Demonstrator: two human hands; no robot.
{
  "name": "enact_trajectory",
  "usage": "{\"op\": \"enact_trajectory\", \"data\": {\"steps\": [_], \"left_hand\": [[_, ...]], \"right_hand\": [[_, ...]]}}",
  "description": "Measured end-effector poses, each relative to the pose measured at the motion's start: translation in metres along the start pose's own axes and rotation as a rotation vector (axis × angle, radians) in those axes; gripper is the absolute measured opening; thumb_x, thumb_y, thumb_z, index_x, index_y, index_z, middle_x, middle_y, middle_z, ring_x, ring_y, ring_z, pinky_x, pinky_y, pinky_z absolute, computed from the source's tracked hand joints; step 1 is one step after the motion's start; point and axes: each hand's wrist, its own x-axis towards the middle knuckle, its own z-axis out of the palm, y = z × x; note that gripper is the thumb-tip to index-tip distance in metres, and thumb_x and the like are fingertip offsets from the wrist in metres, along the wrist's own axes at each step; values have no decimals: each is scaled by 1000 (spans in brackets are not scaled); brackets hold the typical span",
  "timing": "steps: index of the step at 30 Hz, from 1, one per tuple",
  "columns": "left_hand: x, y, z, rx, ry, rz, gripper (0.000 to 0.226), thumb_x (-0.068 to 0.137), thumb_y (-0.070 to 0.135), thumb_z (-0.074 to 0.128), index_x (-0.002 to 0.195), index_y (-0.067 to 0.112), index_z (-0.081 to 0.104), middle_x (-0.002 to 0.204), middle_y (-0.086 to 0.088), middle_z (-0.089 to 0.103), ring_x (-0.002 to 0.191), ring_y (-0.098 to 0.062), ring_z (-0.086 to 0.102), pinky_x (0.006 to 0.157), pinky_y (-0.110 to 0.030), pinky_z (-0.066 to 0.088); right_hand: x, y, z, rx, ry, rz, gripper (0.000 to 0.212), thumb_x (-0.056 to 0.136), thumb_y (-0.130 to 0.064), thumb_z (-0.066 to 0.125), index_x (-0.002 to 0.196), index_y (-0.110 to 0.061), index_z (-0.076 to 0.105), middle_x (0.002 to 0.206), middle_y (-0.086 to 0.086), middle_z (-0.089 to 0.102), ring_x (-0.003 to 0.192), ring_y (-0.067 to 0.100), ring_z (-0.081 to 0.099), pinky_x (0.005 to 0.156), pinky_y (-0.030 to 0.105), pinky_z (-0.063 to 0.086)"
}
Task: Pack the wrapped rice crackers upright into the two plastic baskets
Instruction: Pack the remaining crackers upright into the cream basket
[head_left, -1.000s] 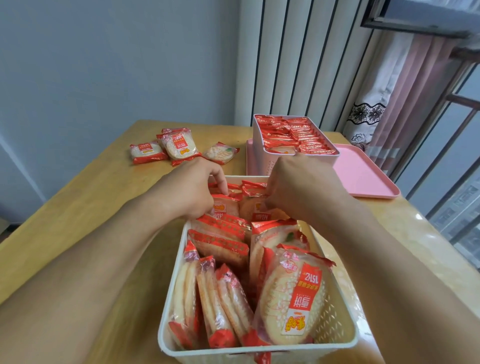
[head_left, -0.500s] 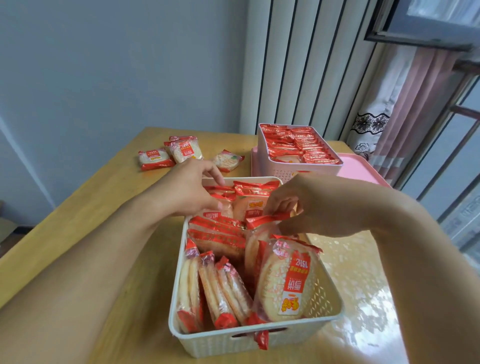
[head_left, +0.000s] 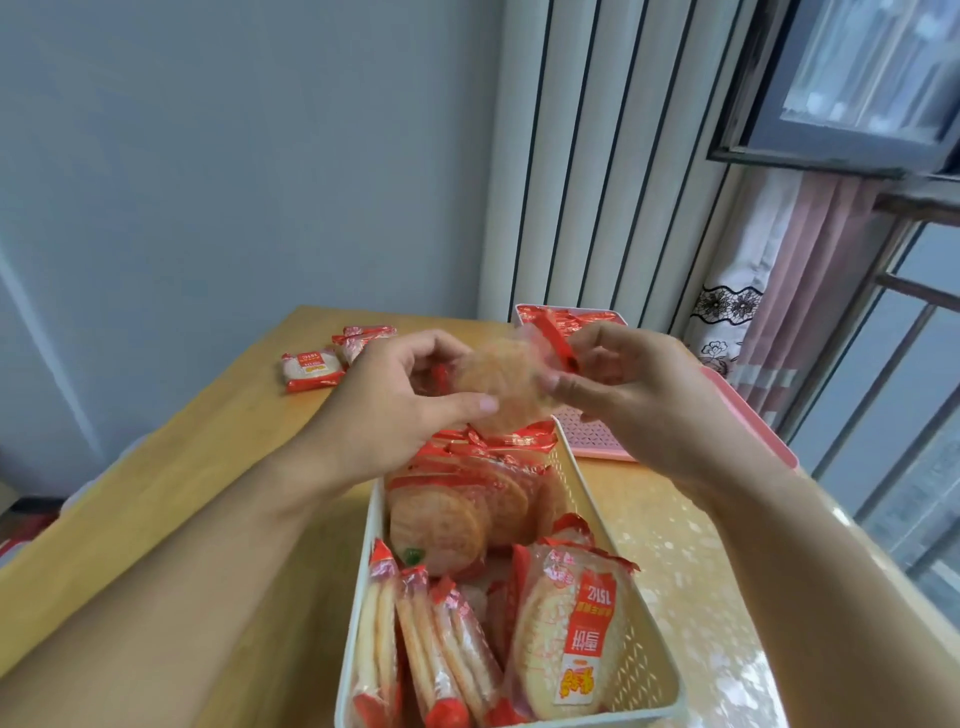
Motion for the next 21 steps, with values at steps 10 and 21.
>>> {"op": "enact_trajectory", "data": {"steps": [10, 21], "left_hand": [[4, -11, -3, -215, 95, 154, 60, 76, -29, 65, 66, 30, 69, 119, -3, 69, 113, -18, 69, 88, -39, 60], [-2, -3, -6, -260, -9, -32, 38, 92, 13, 47, 126, 20, 62, 103, -4, 77, 98, -19, 72, 88, -31, 55]], "right_hand": [[0, -1, 1, 161, -83, 82, 51, 65, -43, 83, 104, -17, 65, 103, 2, 75, 89, 21, 75, 78, 51, 62], [2, 4, 8, 90, 46, 13, 51, 77, 6, 81, 113, -26, 66, 101, -4, 74, 84, 11, 72, 67, 32, 63]]}}
